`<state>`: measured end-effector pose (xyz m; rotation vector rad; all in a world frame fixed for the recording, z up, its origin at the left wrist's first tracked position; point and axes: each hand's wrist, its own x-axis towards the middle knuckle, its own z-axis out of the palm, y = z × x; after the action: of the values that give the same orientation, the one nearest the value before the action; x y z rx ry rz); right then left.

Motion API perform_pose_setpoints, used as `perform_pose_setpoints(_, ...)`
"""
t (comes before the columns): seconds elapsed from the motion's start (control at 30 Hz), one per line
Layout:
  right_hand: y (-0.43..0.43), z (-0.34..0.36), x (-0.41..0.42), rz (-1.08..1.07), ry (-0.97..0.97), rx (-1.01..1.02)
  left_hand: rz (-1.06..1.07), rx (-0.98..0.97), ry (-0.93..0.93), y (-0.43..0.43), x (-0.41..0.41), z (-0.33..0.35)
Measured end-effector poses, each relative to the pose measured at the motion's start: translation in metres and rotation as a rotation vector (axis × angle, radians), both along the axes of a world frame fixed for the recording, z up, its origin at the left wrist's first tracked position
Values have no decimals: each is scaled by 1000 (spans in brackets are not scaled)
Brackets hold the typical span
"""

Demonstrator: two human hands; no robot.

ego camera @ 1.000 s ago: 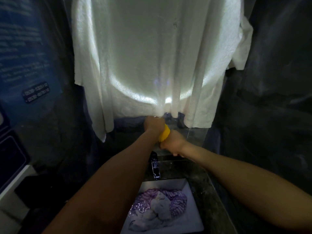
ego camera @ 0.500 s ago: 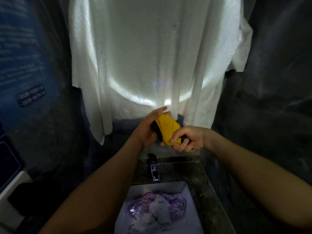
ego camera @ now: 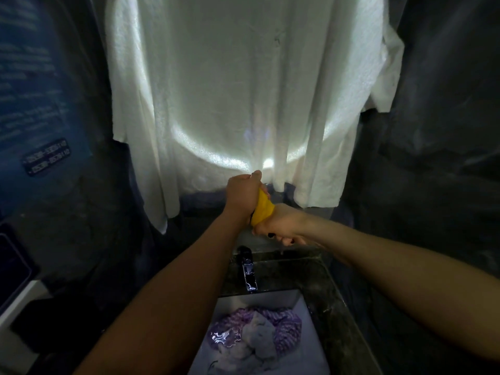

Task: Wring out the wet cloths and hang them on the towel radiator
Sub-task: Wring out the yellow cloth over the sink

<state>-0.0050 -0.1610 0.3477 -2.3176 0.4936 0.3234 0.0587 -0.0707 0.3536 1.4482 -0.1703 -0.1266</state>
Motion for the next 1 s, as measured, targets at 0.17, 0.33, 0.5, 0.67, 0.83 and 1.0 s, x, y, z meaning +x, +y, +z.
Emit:
perform_pose_setpoints(0.17,-3,-23,-2,39,-50,45,49,185,14,-5,4,-19)
perform_pose_setpoints(0.33,-2,-31,0,31,-34,58,69,296,40,-6,8,-25)
perform_pose_setpoints(0.5,-5,-29,2,14,-46,72,70,330,5,-7,9,-23)
perform_pose_setpoints(0.67,-5,-30,2,2,-47,75,79,424,-57,-7,12,-25)
perform_pose_setpoints(0.83,-6,-32,4,15,-62,51,112,372,31,-10,14,-26)
perform_pose_setpoints(1.0,-9,-35,6,39,-94,19,102,259,-21,-9,19,-36)
